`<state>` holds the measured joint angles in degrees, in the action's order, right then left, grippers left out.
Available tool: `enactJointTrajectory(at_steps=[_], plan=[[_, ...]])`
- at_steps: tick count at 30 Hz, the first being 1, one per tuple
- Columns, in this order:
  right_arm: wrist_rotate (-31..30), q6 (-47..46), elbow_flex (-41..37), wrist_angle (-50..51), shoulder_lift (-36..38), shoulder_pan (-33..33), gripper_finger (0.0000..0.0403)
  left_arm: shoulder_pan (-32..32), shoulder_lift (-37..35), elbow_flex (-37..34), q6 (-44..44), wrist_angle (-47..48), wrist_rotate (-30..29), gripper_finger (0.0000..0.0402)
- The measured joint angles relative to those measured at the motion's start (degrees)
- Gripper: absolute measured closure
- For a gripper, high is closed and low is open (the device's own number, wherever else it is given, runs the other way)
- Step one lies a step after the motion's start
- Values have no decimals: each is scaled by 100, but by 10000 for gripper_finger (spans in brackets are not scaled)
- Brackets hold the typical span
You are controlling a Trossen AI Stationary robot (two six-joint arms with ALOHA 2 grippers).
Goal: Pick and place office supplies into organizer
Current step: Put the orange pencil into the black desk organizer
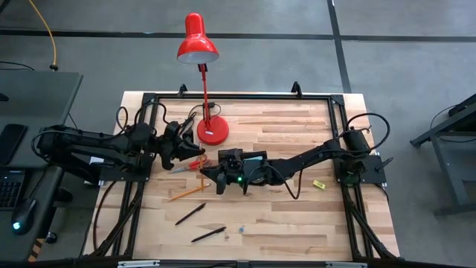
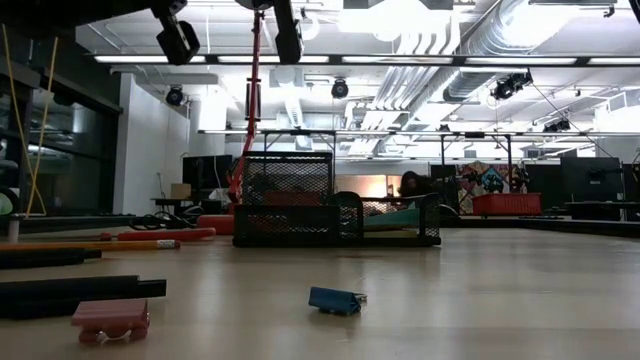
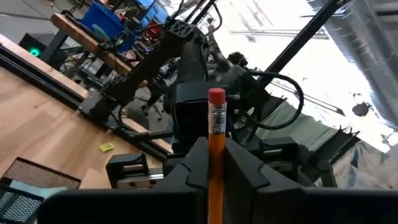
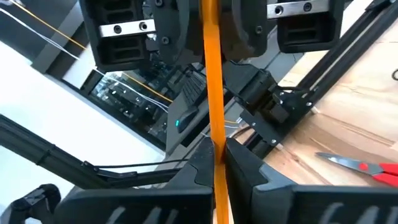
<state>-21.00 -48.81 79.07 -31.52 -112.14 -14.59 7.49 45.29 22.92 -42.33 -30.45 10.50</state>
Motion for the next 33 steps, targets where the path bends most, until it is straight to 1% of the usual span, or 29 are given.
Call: enactJointTrajectory(at_steps=[2,5,9,12,15,22,26,29,33], plan=[[-9,-5,0,23,0,-2,403,2,9,0,25,2,22,381],[6,-1,0,61,0,0,403,0,5,0,165,3,26,392],[57,25,0,81,0,0,403,1,-7,0,325,-11,29,393],[135,-81,0,92,0,2,394,0,-17,0,419,-6,36,393],[224,-382,0,216,2,6,367,0,-17,-6,458,4,37,393],[272,-840,2,911,7,-138,273,9,-19,-7,716,5,-107,393],[319,-1168,2,1399,54,-271,228,11,-64,-7,1018,15,-216,393],[219,-1472,2,1923,199,-487,207,13,-60,-7,1407,35,-382,393],[-103,-1975,4,2673,396,-850,194,206,-32,-7,1765,258,-615,393]])
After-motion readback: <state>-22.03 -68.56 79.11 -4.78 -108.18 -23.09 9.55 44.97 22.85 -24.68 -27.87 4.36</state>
